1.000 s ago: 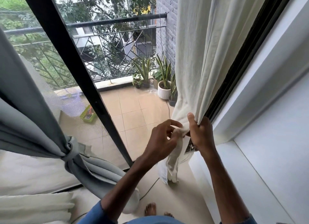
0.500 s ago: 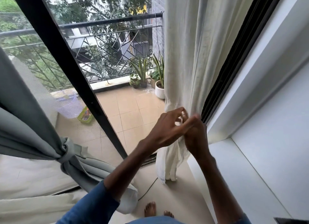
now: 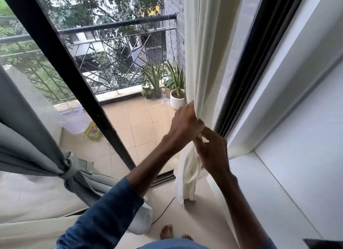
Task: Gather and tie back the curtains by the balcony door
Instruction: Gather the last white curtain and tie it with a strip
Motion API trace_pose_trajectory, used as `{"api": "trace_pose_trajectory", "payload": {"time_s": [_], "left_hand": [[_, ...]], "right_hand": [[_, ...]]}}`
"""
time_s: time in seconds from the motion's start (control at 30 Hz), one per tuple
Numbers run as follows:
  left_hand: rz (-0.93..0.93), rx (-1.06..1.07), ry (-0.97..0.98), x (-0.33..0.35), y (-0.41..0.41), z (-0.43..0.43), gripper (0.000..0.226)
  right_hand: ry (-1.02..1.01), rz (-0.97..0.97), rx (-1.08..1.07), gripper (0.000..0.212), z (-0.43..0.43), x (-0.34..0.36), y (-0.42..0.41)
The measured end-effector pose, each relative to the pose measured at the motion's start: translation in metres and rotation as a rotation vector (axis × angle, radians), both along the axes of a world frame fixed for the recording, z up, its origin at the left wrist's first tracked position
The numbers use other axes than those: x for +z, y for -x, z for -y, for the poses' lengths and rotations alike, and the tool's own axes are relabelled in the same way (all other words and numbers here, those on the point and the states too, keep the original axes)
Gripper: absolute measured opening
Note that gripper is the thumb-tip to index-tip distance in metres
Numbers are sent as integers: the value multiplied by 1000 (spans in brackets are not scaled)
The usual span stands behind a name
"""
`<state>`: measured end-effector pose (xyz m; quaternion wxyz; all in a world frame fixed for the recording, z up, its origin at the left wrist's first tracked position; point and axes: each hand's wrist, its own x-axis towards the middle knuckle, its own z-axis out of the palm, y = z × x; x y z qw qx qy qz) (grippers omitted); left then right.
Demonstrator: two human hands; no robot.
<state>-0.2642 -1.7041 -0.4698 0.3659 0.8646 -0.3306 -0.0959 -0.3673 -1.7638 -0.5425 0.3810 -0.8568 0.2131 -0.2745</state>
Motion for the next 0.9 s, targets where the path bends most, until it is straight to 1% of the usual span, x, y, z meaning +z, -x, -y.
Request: {"api": "trace_pose_trajectory", "payload": {"time_s": [0.07, 0.2, 0.3, 0.37, 0.4, 0.43, 0.5, 0.53, 0.6, 0.63, 0.67, 0.73, 0.8, 0.83, 0.9], "left_hand": [[14, -16, 3, -1, -2, 0, 16], [67, -52, 2, -6, -5, -1, 20], [108, -52, -23, -7, -8, -2, 16], [132, -34, -53, -7, -13, -4, 36], [134, -22, -65, -7, -16, -6, 41], [141, -23, -67, -7, -19, -9, 39], [142, -48, -71, -8, -22, -14, 22], [139, -63, -66, -7, -22, -16, 18], [148, -85, -53, -7, -21, -20, 20], [159, -92, -46, -7, -20, -21, 20], [163, -97, -49, -7, -19, -23, 19], [156, -112, -65, -6, -17, -24, 17], [149, -137, -92, -5, -18, -28, 20], [164, -159, -103, -4, -19, -31, 25], [172, -213, -98, -4, -23, -38, 38]], "right_hand": [[2, -5, -5, 12, 5, 3, 3], [-8, -80, 19, 14, 9, 7, 13], [-126, -105, 58, 16, 17, 12, 25], [-168, -143, 99, 10, 25, 16, 32], [-177, -149, 108, 9, 29, 18, 36], [-189, -144, 111, 10, 33, 18, 40], [-197, -138, 104, 14, 39, 18, 44], [-197, -138, 104, 16, 40, 17, 44], [-226, -151, 119, 14, 37, 12, 42], [-244, -168, 145, 8, 35, 10, 40], [-257, -188, 186, 7, 35, 7, 37], [-259, -206, 254, 40, 41, 2, 29], [-320, -164, 249, 68, 58, 4, 16], [-379, -156, 247, 81, 68, 10, 9], [-414, -189, 264, 105, 92, 22, -6]]}}
